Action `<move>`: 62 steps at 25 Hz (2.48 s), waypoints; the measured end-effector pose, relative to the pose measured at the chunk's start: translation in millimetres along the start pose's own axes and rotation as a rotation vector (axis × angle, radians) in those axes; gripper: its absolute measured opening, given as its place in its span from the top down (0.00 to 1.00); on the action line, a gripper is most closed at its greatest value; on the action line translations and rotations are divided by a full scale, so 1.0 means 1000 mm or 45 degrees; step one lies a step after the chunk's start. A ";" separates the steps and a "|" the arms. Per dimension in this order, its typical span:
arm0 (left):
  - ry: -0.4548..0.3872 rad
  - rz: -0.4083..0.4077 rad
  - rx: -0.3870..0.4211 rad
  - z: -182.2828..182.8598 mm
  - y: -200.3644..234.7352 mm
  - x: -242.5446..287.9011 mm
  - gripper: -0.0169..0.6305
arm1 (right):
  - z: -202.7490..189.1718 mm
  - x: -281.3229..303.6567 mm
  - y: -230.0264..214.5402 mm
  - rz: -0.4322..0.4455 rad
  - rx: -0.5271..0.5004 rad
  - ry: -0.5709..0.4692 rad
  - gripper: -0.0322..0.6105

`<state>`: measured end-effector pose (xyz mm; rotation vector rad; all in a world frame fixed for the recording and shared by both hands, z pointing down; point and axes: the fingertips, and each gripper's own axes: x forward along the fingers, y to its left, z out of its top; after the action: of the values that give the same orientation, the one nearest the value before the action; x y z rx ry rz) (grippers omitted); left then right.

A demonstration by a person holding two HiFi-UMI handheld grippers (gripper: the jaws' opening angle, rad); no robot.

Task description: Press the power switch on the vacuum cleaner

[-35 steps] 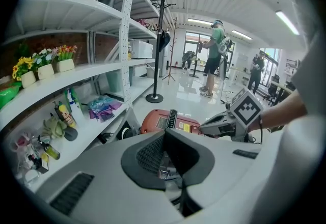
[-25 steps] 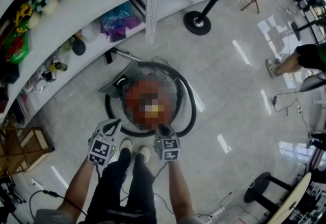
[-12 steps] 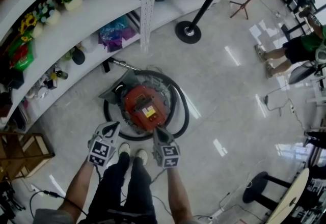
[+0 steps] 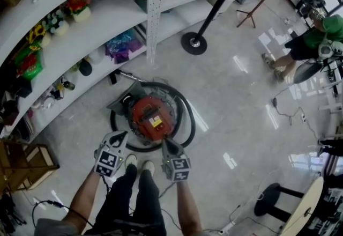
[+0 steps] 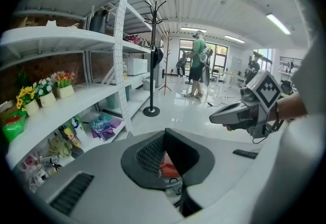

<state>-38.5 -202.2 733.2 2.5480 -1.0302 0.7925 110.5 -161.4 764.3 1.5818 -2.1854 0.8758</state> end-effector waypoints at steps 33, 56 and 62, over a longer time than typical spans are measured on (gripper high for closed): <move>-0.078 -0.046 0.008 0.096 -0.029 -0.063 0.97 | 0.078 -0.085 0.037 -0.020 0.014 -0.075 0.93; -0.164 -0.008 0.111 0.134 -0.038 -0.110 0.96 | 0.107 -0.128 0.069 -0.016 -0.017 -0.159 0.93; -0.189 -0.007 0.103 0.143 -0.040 -0.122 0.96 | 0.117 -0.138 0.076 -0.015 -0.012 -0.189 0.93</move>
<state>-28.6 -169.8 544.0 2.7121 -1.0544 0.6653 99.2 -116.2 573.6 1.7030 -2.2735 0.7659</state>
